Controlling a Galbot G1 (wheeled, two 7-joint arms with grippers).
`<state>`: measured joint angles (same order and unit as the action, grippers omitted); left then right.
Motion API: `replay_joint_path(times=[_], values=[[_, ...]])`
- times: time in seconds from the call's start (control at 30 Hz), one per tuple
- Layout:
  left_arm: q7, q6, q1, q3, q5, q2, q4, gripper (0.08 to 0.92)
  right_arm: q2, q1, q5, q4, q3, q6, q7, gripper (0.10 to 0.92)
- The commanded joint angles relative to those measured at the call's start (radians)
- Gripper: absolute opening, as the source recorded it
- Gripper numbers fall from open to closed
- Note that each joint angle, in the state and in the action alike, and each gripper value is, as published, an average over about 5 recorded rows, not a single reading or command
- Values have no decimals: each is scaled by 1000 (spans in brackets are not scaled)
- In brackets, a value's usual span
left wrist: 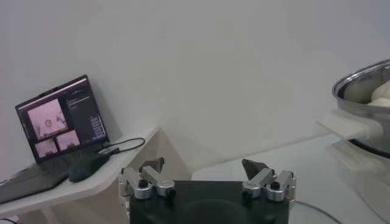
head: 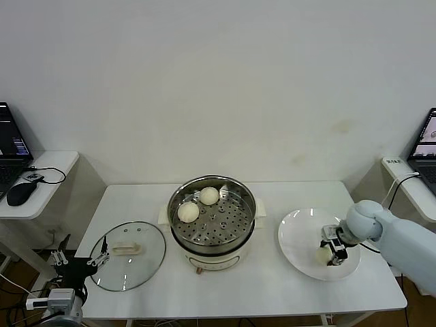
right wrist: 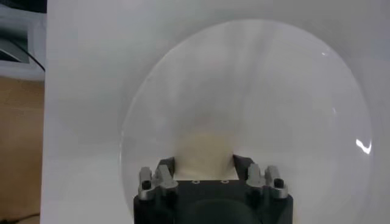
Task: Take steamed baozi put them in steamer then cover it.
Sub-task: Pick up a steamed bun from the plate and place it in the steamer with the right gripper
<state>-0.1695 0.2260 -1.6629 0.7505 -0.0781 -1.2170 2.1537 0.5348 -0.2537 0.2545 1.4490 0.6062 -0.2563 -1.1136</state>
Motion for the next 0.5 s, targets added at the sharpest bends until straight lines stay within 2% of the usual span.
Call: replay_joint_path(times=[0.03,0.27,0.5], values=[[0,0,1,0,0,1,2,823,-29,100,-43,40,33,-5,-20,535],[1,2,6,2,-5,10,10,823,-17,438,-188,50,172,-8,-40,537],[1,3,5,3,-10,14,19,823,124,791,-335,41,388,-7,-44,543]])
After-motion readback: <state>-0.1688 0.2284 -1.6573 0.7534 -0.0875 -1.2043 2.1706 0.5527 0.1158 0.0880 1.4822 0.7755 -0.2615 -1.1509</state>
